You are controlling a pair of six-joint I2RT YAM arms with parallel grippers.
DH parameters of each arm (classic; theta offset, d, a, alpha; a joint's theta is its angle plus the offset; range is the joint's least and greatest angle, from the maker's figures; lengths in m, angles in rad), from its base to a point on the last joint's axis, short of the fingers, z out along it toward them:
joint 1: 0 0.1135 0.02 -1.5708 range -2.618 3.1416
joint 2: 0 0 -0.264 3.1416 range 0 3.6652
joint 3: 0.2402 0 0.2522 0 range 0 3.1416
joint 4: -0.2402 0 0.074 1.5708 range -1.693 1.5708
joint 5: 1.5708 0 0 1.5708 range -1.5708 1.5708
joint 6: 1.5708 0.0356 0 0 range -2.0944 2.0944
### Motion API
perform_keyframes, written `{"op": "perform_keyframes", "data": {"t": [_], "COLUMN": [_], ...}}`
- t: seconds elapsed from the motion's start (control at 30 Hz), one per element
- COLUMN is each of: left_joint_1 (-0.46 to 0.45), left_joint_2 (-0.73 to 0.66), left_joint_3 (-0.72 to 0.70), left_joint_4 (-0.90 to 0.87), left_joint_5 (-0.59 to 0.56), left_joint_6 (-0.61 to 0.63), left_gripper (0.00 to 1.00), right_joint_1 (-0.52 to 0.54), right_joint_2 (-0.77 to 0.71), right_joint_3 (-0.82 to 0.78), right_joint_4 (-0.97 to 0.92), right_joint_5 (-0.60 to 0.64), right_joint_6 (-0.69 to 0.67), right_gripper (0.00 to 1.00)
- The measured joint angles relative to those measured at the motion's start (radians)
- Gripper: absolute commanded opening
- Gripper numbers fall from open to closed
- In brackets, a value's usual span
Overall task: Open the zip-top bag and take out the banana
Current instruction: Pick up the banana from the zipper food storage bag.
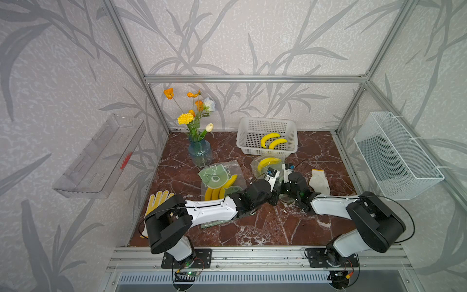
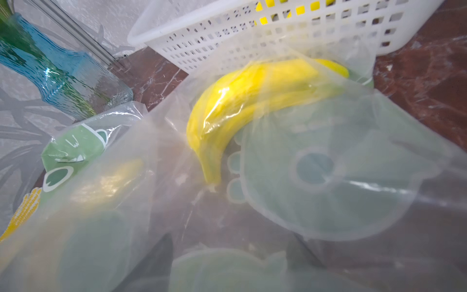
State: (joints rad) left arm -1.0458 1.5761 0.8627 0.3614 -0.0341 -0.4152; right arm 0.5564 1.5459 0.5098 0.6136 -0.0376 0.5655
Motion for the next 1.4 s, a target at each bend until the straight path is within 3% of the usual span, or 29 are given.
{"op": "perform_keyframes", "data": {"t": [0.27, 0.63, 1.07, 1.2, 1.4], "left_joint_1": [0.004, 0.018, 0.049, 0.064, 0.063], "left_joint_2": [0.0, 0.036, 0.056, 0.06, 0.066], "left_joint_3": [-0.035, -0.035, -0.035, -0.035, -0.029], "left_joint_4": [0.04, 0.069, 0.132, 0.132, 0.125], "left_joint_5": [0.048, 0.125, 0.208, 0.217, 0.275], "left_joint_6": [0.0, 0.0, -0.014, -0.019, -0.014], "left_gripper": [0.0, 0.0, 0.0, 0.0, 0.0], "right_joint_1": [-0.001, 0.0, 0.013, 0.032, -0.002], "right_joint_2": [0.166, 0.339, 0.372, 0.39, 0.389], "right_joint_3": [0.086, 0.177, 0.262, 0.304, 0.241], "right_joint_4": [0.093, 0.151, 0.086, 0.022, 0.065], "right_joint_5": [-0.196, -0.312, -0.531, -0.544, -0.488], "right_joint_6": [-0.074, -0.124, -0.284, -0.331, -0.304], "right_gripper": [0.7, 0.7, 0.69, 0.69, 0.67]}}
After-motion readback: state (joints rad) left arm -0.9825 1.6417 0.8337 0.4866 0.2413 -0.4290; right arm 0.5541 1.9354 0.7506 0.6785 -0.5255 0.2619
